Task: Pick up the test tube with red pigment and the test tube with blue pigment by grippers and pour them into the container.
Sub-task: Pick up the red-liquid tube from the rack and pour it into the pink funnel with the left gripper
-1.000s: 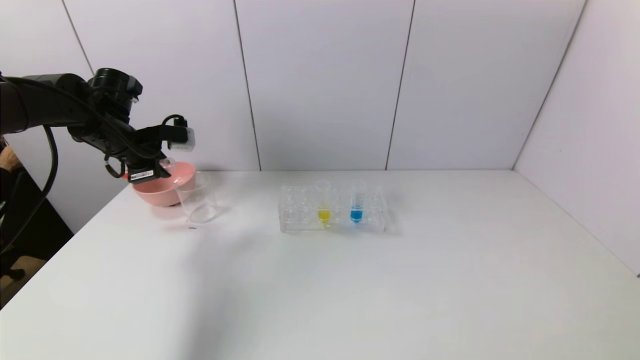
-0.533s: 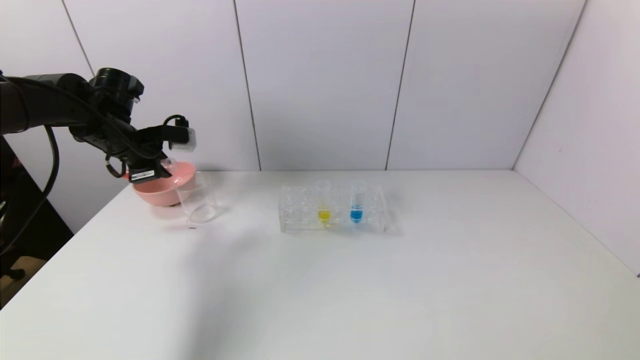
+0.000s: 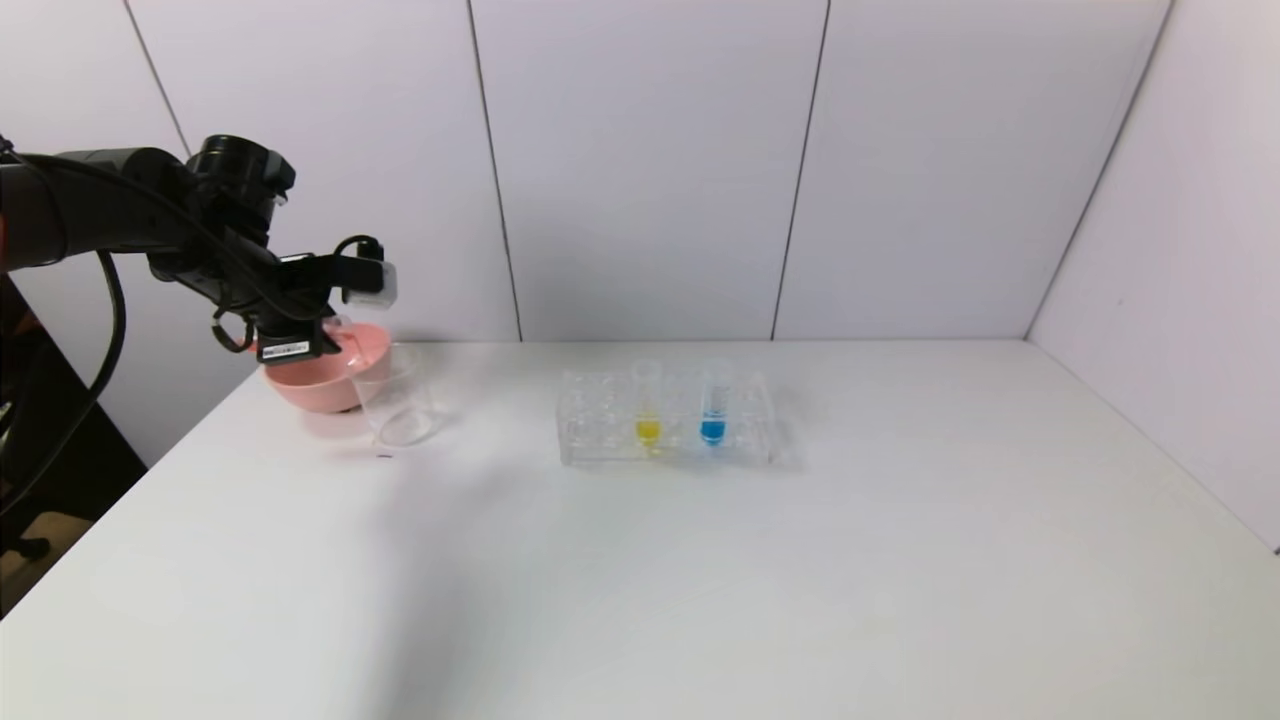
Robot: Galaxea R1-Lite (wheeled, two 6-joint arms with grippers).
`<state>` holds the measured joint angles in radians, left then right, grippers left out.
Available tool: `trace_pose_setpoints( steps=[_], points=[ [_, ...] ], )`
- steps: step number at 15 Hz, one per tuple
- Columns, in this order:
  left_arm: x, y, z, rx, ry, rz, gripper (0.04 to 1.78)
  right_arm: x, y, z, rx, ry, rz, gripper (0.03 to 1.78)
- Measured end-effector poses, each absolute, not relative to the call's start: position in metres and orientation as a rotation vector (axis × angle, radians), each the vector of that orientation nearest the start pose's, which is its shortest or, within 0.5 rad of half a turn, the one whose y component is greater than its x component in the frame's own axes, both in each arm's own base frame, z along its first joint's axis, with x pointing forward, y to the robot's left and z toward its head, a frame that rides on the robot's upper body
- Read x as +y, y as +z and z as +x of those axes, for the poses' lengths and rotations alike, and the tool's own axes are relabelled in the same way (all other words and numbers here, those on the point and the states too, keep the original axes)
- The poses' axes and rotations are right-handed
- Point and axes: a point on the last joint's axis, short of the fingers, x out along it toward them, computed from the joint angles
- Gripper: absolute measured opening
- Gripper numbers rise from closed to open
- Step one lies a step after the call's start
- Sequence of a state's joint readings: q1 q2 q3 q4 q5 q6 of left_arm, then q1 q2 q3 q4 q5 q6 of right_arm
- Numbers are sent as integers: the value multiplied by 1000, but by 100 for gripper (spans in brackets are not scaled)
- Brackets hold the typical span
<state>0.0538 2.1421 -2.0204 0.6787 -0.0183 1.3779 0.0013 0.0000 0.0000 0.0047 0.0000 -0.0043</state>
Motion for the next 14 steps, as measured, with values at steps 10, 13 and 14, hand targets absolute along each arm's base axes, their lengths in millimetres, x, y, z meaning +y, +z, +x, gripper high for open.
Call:
trace_pose_setpoints(
  steps=[10,13,14],
  points=[
    [18,232,416,686,-522,1292,46,0,75,-23,5,1,-4,177],
    [18,233,417,685,-513,1315,46,0,75,-23,5,2,-4,177],
    [18,233,416,686,-512,1315,46,0,75,-23,5,2,-4,178]
  ],
)
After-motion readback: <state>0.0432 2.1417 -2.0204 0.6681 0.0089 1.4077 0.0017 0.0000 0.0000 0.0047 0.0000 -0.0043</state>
